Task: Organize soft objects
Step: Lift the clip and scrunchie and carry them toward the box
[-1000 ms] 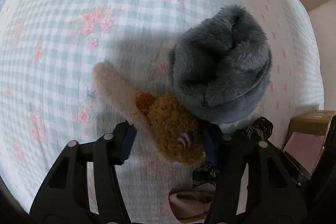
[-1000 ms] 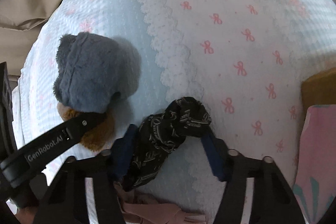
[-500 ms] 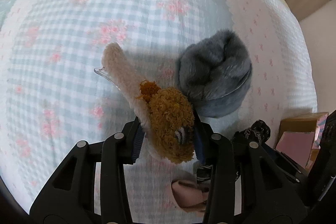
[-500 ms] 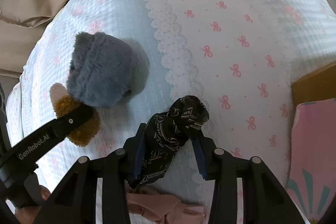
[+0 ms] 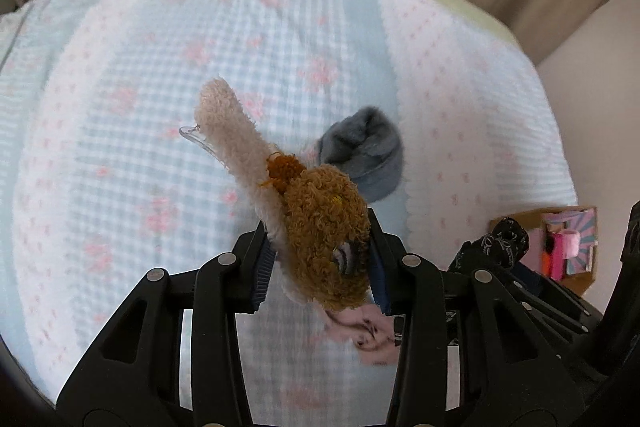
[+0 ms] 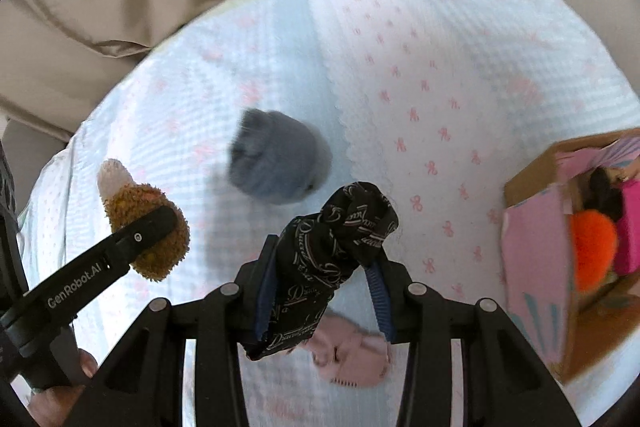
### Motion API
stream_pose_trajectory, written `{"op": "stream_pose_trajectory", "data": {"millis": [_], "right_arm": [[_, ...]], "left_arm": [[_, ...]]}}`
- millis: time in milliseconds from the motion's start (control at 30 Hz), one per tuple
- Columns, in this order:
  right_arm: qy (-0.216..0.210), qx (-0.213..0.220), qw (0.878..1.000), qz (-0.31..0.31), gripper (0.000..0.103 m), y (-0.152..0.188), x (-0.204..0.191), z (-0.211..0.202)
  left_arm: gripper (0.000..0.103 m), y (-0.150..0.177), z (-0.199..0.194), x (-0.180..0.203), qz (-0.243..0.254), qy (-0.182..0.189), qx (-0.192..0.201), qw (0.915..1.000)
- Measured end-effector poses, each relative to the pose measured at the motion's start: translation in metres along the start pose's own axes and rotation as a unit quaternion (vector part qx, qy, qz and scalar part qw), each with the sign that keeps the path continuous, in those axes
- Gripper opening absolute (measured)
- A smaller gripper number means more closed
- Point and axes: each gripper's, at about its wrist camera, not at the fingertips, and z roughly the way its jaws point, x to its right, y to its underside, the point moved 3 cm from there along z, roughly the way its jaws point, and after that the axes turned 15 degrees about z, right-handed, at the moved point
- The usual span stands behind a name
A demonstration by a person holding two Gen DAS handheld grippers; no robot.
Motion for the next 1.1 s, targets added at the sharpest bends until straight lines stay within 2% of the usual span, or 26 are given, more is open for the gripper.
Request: {"op": "stream_pose_trajectory", "data": {"millis": [333,467,567,700,833,1100], "right_arm": [[-0.037,0.053,0.995,-0.077,0.038,0.033,-0.017,-0.129],[-0.050,0.068,0.990,-0.109,0.038,0.040,-0.009,-0.181],[-0.058,0.076,0.988,-0.124,0.038,0.042,0.007,-0.215],[-0.061,0.086,0.986,-0.132,0.038,0.039,0.036,-0.246],[-0.050,0.098,0.987,-0.120,0.038,0.028,0.083,-0.267],[-0.017,0.110,0.991,-0.074,0.038,-0.015,0.177,-0.288]], "left_arm": [[0.036,0.025,-0.132,0.036,0.015,-0.016,0.066,0.9976],[0.037,0.044,-0.180,0.069,0.015,-0.022,0.091,0.9955],[0.036,0.054,-0.201,0.099,0.017,-0.023,0.102,0.9944],[0.036,0.059,-0.211,0.140,0.026,-0.018,0.110,0.9934],[0.037,0.054,-0.208,0.185,0.043,-0.008,0.113,0.9927],[0.037,0.036,-0.167,0.289,0.077,0.030,0.099,0.9916]]}}
